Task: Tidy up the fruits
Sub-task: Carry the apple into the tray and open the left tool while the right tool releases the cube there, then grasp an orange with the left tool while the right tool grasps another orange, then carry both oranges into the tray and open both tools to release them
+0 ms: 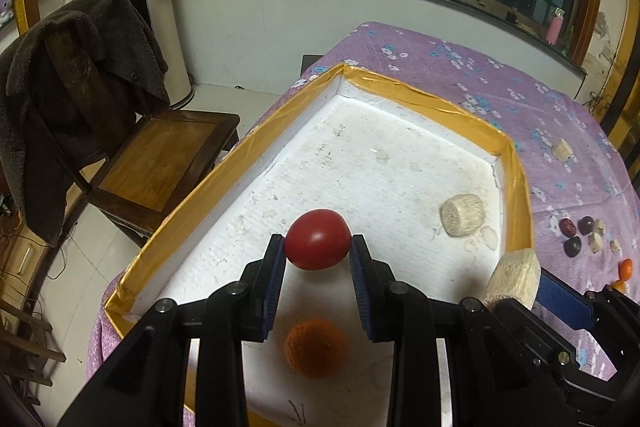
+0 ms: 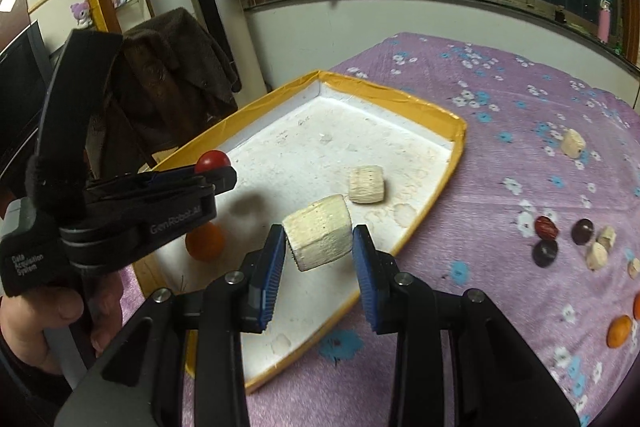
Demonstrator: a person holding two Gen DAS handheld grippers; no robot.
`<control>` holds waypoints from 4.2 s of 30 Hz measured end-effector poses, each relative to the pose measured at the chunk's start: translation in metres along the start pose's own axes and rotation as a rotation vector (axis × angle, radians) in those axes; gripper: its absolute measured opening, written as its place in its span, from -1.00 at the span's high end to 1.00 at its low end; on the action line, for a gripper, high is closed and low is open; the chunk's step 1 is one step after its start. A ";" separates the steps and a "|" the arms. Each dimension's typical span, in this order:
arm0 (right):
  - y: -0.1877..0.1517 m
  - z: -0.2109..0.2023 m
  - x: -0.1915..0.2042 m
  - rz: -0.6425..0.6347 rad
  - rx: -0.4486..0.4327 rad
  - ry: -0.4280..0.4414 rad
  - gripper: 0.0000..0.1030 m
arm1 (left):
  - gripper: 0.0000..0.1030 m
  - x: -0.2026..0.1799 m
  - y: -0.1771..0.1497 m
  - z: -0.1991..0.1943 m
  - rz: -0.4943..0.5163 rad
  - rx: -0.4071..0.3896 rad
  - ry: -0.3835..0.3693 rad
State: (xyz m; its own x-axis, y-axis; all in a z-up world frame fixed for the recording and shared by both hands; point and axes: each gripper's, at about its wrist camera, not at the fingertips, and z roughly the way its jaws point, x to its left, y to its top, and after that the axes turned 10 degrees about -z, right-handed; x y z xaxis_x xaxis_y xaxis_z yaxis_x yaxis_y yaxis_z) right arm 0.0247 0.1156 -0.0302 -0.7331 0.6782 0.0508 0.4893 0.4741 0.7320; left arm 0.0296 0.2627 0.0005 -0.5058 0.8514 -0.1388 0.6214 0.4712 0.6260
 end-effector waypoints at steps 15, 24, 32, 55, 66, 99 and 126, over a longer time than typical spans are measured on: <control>0.002 0.031 0.003 -0.027 0.095 -0.033 0.28 | 0.13 0.014 0.003 0.004 -0.019 -0.007 0.073; -0.001 -0.001 -0.002 -0.020 0.033 -0.085 -0.18 | -0.55 0.018 0.001 -0.022 -0.033 -0.058 0.076; -0.043 -0.081 -0.039 0.045 -0.049 -0.218 -0.87 | -0.62 0.009 -0.016 -0.061 -0.105 -0.084 -0.067; -0.170 -0.175 -0.210 0.354 0.014 -0.490 -0.97 | -0.70 -0.180 -0.131 -0.079 0.361 0.004 -0.361; -0.144 -0.124 -0.279 0.404 0.088 -0.468 -0.70 | -0.69 -0.233 -0.134 -0.064 0.426 0.005 -0.398; -0.166 -0.143 -0.239 0.412 0.085 -0.445 0.30 | 0.41 -0.240 -0.141 -0.053 0.395 0.024 -0.345; -0.149 -0.135 -0.134 0.302 0.055 -0.385 0.30 | 0.40 -0.163 -0.125 -0.067 0.264 -0.026 -0.256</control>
State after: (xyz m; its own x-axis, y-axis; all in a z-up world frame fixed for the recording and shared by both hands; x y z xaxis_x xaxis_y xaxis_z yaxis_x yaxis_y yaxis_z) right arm -0.0136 -0.1218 -0.0546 -0.3320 0.9432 -0.0075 0.6845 0.2464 0.6861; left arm -0.0053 0.0495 -0.0040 -0.1620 0.9745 -0.1553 0.6936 0.2243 0.6846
